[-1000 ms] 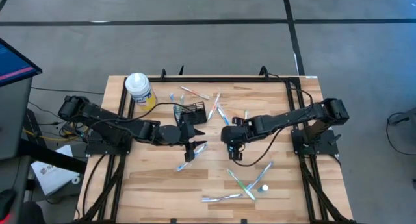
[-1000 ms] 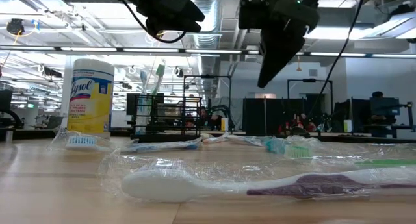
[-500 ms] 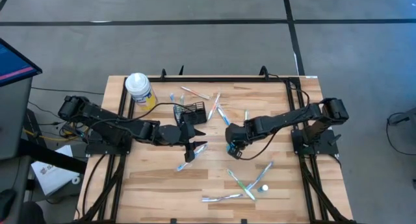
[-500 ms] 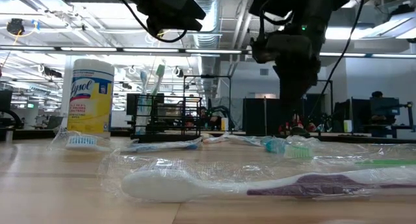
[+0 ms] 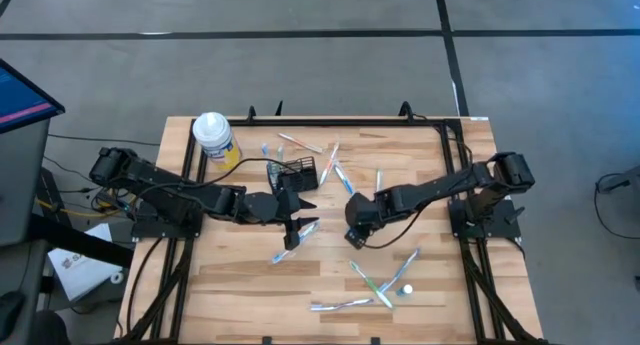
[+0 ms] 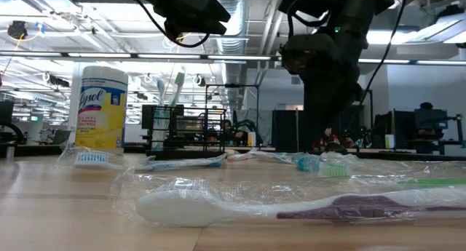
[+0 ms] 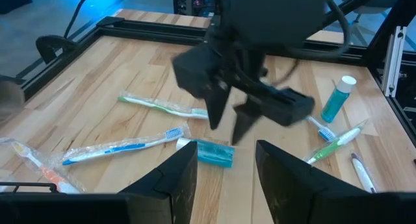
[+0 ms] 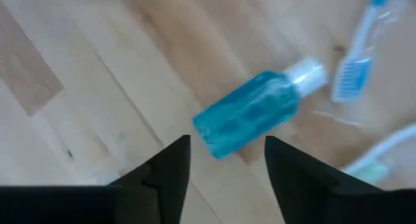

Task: Pick & Place toothbrushing station
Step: Put the top mouthwash bottle into the mesh organizer

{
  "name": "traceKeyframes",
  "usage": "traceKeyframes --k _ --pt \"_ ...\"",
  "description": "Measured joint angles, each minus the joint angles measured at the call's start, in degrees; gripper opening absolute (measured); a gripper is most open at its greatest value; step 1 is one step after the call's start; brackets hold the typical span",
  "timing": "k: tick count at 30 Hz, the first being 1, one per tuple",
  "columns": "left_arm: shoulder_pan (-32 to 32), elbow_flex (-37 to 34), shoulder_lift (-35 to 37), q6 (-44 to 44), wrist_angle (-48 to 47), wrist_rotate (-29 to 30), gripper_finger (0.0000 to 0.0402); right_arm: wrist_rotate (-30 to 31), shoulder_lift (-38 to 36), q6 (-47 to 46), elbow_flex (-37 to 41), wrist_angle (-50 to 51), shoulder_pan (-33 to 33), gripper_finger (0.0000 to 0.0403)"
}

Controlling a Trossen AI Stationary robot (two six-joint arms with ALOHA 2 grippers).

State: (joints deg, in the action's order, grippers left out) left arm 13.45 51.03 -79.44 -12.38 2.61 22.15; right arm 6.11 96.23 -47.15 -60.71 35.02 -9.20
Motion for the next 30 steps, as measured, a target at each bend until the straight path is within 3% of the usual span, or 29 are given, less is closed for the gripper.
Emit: traceKeyframes --k 9,30 --pt "-0.02 0.0 0.02 0.09 0.16 0.07 0.015 0.05 6.85 -1.98 -0.09 -2.17 -0.81 0.0243" --pt "-0.02 0.0 0.04 0.09 0.17 0.09 0.015 2.3 8.13 -5.45 -0.06 -8.37 -0.71 0.0244"
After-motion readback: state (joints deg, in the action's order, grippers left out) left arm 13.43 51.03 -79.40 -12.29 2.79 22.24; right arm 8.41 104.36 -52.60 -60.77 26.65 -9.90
